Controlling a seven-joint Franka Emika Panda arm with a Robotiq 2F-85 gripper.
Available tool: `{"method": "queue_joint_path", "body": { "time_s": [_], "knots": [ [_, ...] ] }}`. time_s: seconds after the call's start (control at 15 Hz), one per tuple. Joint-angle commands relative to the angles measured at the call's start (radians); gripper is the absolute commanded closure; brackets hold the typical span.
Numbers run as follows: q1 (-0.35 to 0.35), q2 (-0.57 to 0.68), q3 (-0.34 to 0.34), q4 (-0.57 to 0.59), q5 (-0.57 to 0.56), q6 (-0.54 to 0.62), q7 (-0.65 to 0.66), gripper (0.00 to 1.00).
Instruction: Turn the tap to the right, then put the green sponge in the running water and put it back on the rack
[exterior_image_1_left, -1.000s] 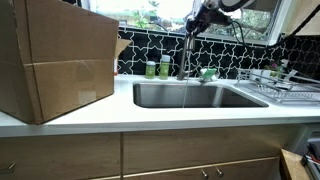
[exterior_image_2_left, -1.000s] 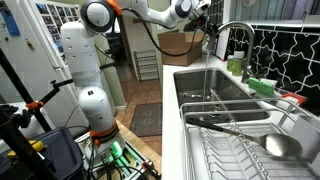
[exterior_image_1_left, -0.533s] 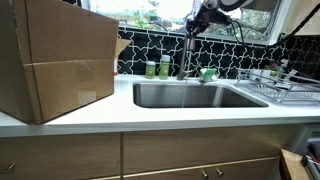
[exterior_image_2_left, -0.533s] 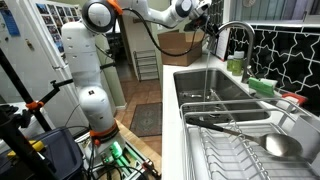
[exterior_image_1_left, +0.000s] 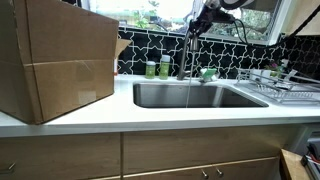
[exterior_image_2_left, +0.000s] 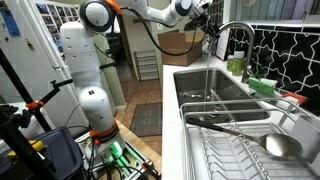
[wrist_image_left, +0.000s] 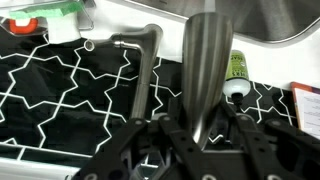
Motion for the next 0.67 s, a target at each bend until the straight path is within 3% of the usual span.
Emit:
{"method": "queue_joint_path", "body": {
  "time_s": [0.0, 0.47, 0.53, 0.6],
  "knots": [
    [0.003, -0.045, -0.025, -0.066, 0.000, -0.004, -0.084, 0.84],
    [-0.010, -0.090, -0.044, -0.123, 0.008, -0.014, -0.182, 0.84],
    [-0.010, -0.092, -0.044, -0.123, 0.011, -0.013, -0.184, 0.34],
    [-0.009, -0.093, -0.045, -0.121, 0.006, -0.008, -0.174, 0.33]
  ]
}}
